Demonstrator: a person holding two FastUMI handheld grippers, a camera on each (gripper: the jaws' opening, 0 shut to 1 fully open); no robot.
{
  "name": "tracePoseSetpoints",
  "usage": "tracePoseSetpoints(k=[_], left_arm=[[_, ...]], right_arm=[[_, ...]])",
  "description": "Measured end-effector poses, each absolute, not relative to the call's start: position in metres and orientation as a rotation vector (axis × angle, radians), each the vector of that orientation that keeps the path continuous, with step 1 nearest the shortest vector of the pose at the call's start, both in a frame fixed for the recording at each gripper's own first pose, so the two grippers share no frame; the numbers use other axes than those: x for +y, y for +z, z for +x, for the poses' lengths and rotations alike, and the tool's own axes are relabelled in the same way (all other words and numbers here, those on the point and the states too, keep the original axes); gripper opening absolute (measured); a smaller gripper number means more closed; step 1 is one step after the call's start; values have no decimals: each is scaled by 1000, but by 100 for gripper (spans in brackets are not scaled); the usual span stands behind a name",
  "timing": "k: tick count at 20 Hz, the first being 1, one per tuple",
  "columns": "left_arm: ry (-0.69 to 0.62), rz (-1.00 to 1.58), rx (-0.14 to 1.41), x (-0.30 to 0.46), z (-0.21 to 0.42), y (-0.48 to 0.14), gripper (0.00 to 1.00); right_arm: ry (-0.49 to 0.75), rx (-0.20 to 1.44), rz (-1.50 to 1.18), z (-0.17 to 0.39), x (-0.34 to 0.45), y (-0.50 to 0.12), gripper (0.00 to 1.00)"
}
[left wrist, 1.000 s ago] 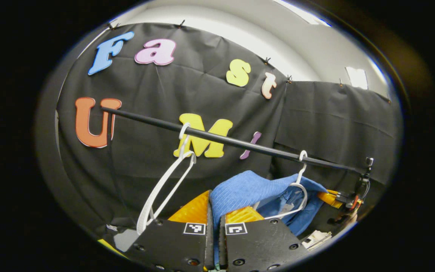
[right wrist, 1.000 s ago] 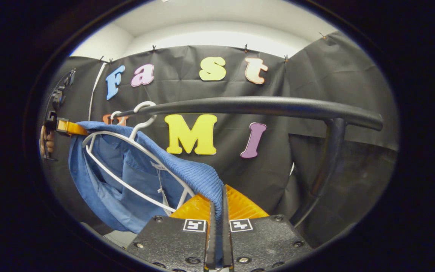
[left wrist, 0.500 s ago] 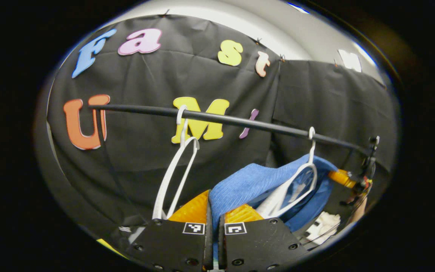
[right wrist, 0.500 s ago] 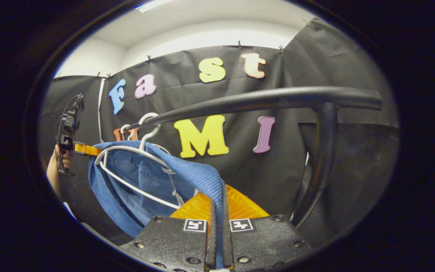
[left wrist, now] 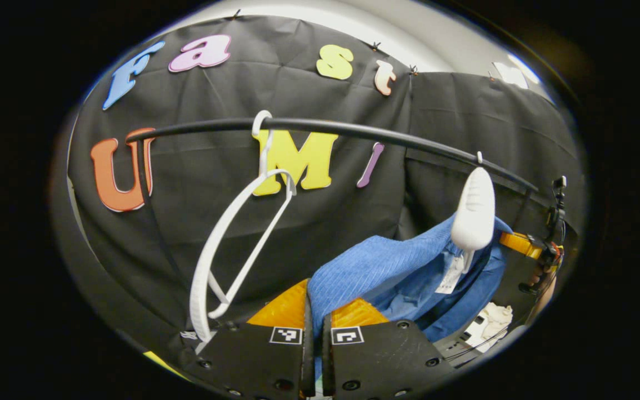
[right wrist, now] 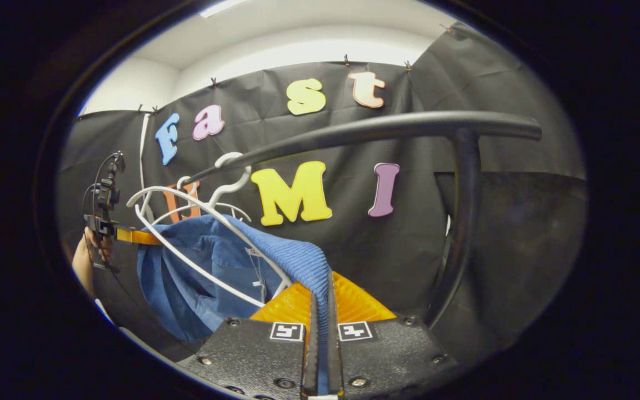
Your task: Grasp the clothes on the hanger with both hands and then place them into the laundry hamper below.
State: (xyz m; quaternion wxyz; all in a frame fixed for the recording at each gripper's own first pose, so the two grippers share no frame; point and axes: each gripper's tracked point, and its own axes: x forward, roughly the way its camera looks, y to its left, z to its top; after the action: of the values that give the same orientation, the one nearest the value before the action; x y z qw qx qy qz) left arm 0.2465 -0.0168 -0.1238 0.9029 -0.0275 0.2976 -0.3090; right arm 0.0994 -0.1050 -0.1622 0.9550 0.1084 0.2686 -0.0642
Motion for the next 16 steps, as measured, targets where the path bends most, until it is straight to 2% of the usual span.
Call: tracePoseSetpoints(k=[3, 4, 5, 11, 16], left_arm=[[-634, -108, 631, -31, 245, -145, 5], [-639, -121, 628, -37, 240, -148, 10], [-640, -124, 628, -41, 235, -153, 5], [-611, -79, 653, -53, 213, -182, 5], [-665, -98, 743, -86, 179, -218, 5]], right_arm=[[-152, 586, 238, 95, -107, -186, 10], [-163, 607, 242, 94, -108, -196, 10], [-168, 626, 248, 92, -107, -205, 10], [-167, 703, 270, 80, -91, -241, 10], [-129, 711, 269, 80, -70, -252, 7]])
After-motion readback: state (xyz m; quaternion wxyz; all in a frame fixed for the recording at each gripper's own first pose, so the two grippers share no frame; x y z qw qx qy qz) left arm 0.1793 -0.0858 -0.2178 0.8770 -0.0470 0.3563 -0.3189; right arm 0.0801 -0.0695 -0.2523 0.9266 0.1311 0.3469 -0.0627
